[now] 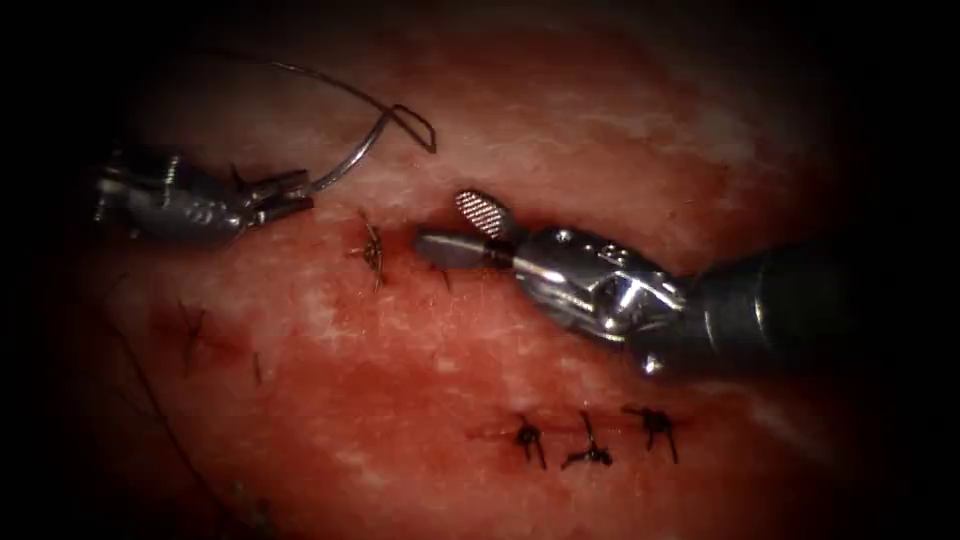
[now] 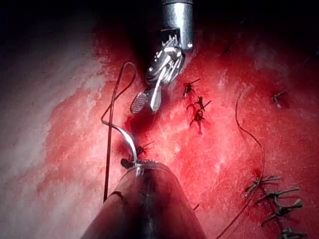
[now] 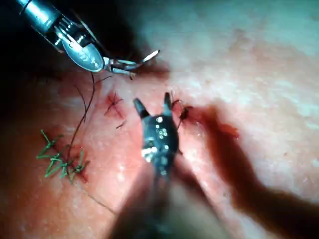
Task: Wound Closure
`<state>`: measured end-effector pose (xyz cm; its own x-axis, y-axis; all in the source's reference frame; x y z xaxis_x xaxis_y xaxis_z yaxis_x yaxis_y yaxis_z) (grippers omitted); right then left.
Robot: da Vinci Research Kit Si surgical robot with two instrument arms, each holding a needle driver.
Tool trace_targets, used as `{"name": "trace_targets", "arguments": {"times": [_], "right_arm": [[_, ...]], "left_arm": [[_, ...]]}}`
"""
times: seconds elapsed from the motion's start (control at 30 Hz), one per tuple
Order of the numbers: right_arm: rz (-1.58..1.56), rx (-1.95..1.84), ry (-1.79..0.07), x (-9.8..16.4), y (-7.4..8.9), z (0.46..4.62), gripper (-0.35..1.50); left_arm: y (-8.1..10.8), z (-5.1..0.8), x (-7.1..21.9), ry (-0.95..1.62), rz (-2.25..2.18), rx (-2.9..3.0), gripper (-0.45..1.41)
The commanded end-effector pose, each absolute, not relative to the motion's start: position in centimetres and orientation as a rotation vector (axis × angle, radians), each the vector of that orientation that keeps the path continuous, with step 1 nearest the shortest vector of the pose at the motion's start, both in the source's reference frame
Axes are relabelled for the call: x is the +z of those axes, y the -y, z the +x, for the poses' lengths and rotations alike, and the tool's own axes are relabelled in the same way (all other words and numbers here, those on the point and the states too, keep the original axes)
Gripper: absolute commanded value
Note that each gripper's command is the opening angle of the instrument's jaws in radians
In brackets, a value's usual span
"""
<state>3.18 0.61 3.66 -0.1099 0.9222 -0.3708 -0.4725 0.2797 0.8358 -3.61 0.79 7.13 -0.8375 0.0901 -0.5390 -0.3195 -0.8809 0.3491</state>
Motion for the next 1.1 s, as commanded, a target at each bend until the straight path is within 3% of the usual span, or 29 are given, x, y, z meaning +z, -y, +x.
{"name": "trace_targets", "arguments": {"times": [0.03, 0.13, 0.43, 1.1], "right_arm": [[0.526, 1.317, -1.143, 3.6, -0.53, 3.31, 0.83], [0.516, 1.341, -1.155, 3.51, -0.53, 3.39, 0.94], [0.498, 1.453, -1.173, 3.42, -0.66, 3.45, 0.86], [0.629, 1.688, -1.15, 3.64, -0.69, 3.44, 0.96]], "left_arm": [[-0.74, -3.71, 7.19, -0.656, -0.773, 2.742, -0.45], [-0.76, -3.82, 7.2, -0.704, -0.767, 2.754, -0.45], [-0.64, -3.86, 7.22, -0.728, -0.75, 2.767, -0.45], [-0.53, -3.91, 7.12, -0.747, -0.762, 2.764, -0.45]]}}
